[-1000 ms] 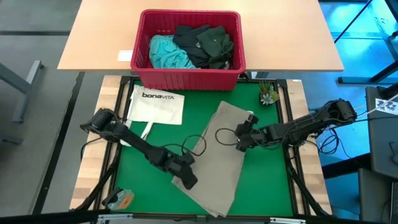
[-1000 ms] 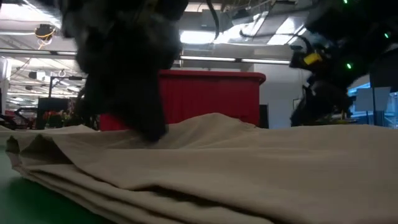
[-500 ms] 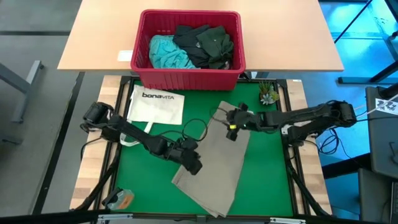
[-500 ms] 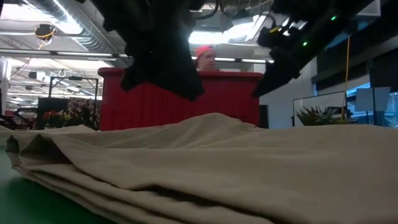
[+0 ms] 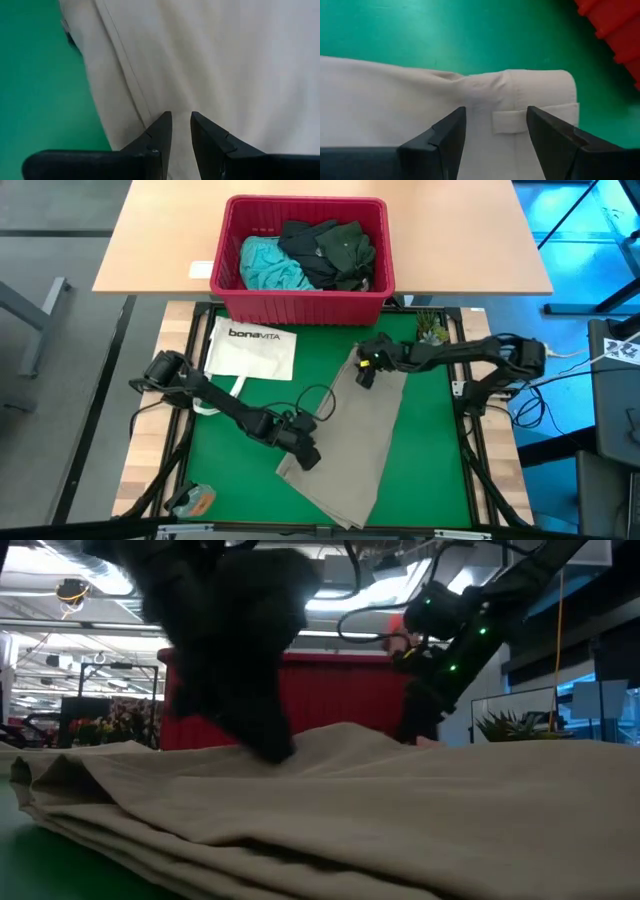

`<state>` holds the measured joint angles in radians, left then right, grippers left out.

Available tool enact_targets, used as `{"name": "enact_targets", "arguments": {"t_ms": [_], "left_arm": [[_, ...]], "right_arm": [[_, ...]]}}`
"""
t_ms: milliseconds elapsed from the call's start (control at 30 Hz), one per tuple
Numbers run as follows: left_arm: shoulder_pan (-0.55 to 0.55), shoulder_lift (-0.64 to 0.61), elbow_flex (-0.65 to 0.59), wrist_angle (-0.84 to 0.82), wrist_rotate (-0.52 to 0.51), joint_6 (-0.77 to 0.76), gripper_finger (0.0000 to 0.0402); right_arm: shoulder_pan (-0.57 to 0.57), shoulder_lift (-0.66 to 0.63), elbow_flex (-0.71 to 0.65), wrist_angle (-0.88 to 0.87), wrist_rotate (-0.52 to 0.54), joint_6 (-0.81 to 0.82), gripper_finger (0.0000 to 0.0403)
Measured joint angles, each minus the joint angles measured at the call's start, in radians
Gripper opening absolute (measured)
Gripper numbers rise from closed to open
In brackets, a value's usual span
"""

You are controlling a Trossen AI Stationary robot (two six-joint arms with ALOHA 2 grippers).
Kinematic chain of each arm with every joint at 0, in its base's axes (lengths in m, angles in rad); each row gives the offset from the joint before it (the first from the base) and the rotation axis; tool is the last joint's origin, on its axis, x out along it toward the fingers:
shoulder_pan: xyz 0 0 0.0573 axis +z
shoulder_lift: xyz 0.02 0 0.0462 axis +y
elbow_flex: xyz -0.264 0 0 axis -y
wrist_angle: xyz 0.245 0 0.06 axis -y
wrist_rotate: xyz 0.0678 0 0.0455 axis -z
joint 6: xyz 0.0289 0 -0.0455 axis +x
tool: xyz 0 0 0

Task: Fold Laundry from Bin
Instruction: Fold the light brown shorts

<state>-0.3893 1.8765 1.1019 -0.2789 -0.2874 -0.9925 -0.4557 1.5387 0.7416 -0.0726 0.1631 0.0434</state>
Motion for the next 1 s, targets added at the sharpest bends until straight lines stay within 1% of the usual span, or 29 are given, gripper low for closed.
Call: {"name": "enact_targets", "arguments": {"t_ms": [167, 233, 433, 533, 733, 833, 1000], "left_arm": [[-0.032, 0.048, 0.005, -0.047, 0.064, -0.027, 0.0068], [-0.045, 0.066, 0.007, -0.044, 0.063, -0.027, 0.0068], [-0.068, 0.082, 0.006, -0.033, 0.042, -0.027, 0.0068], [-0.069, 0.083, 0.004, -0.021, 0.039, -0.027, 0.0068], [-0.059, 0.086, 0.001, 0.014, 0.029, -0.017, 0.0068], [-0.039, 0.088, 0.000, 0.076, 0.034, 0.028, 0.0068], [0.005, 0.094, -0.003, 0.185, 0.032, 0.063, 0.0068]], "right_arm": [[-0.053, 0.056, 0.046, -0.011, -0.007, 0.000, 0.0209], [-0.071, 0.086, 0.070, -0.020, -0.013, -0.001, 0.0209], [-0.116, 0.191, 0.145, -0.075, -0.088, -0.001, 0.0209], [-0.122, 0.219, 0.177, -0.106, -0.094, -0.001, 0.0209], [-0.123, 0.226, 0.222, -0.122, -0.055, -0.055, 0.0209], [-0.124, 0.226, 0.263, -0.130, -0.021, -0.093, 0.0209], [-0.124, 0.226, 0.371, -0.189, 0.027, -0.171, 0.0209]]}}
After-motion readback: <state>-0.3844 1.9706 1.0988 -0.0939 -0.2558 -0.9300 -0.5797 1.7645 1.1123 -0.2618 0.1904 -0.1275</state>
